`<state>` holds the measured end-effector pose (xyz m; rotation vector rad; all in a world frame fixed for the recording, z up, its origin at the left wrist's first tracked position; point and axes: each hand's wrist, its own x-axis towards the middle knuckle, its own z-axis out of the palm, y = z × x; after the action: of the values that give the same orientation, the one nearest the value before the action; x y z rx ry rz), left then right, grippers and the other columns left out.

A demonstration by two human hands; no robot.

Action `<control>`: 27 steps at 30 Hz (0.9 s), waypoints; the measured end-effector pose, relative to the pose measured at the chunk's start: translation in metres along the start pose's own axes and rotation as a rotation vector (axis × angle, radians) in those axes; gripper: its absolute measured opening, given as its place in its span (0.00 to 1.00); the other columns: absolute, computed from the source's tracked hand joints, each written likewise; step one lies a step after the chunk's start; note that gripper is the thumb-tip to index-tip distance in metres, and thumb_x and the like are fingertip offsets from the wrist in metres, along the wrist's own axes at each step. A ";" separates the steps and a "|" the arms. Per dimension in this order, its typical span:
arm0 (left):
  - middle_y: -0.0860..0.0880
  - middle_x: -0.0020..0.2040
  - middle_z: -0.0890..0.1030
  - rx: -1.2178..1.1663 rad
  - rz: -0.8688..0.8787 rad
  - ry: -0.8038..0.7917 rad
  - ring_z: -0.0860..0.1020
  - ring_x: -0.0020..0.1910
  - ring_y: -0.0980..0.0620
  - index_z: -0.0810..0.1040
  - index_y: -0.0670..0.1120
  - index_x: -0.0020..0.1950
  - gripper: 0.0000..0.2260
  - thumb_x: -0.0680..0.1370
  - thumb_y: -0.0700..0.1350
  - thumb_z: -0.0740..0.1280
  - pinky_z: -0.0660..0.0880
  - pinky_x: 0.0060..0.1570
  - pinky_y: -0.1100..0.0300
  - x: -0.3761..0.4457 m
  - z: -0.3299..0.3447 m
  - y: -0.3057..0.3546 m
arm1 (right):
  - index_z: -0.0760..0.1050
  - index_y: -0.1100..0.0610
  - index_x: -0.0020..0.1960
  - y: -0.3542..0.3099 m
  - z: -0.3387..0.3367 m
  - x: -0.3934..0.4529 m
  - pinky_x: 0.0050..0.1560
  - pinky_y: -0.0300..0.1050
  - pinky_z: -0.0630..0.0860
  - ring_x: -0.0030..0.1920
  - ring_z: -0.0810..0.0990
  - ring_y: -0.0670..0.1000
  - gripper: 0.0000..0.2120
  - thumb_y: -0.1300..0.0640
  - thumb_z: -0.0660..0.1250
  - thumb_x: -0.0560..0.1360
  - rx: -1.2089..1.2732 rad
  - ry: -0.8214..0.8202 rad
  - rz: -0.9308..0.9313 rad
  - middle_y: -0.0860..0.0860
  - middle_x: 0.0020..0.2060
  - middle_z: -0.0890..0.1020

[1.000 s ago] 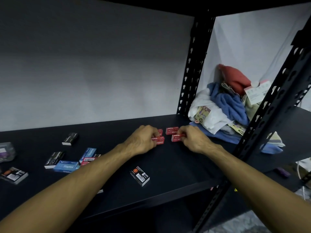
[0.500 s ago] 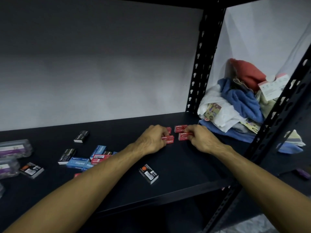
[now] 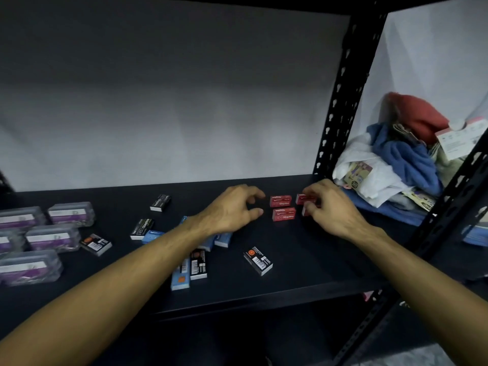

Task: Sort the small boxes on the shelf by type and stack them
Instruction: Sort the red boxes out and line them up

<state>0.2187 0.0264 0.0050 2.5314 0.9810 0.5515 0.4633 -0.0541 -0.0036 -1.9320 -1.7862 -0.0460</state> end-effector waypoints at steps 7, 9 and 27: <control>0.55 0.49 0.81 0.039 -0.082 0.016 0.79 0.46 0.59 0.80 0.52 0.62 0.13 0.77 0.50 0.70 0.76 0.48 0.65 -0.064 -0.054 -0.039 | 0.78 0.51 0.58 -0.063 0.014 -0.001 0.55 0.44 0.73 0.55 0.75 0.48 0.11 0.52 0.67 0.77 0.057 -0.039 -0.131 0.47 0.52 0.76; 0.56 0.49 0.81 0.030 -0.123 0.005 0.79 0.48 0.59 0.80 0.52 0.61 0.13 0.77 0.50 0.70 0.77 0.49 0.63 -0.083 -0.066 -0.048 | 0.78 0.51 0.58 -0.084 0.022 -0.003 0.56 0.47 0.74 0.54 0.76 0.48 0.11 0.52 0.67 0.77 0.071 -0.056 -0.178 0.47 0.51 0.77; 0.55 0.52 0.75 0.137 -0.260 0.008 0.75 0.49 0.58 0.78 0.54 0.60 0.18 0.73 0.59 0.72 0.71 0.45 0.67 -0.174 -0.056 -0.069 | 0.77 0.50 0.62 -0.196 0.081 -0.024 0.57 0.40 0.71 0.57 0.73 0.46 0.14 0.55 0.67 0.77 0.150 -0.282 -0.355 0.47 0.55 0.76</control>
<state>0.0353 -0.0364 -0.0183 2.4632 1.3681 0.4308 0.2506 -0.0433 -0.0171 -1.5587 -2.2308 0.2435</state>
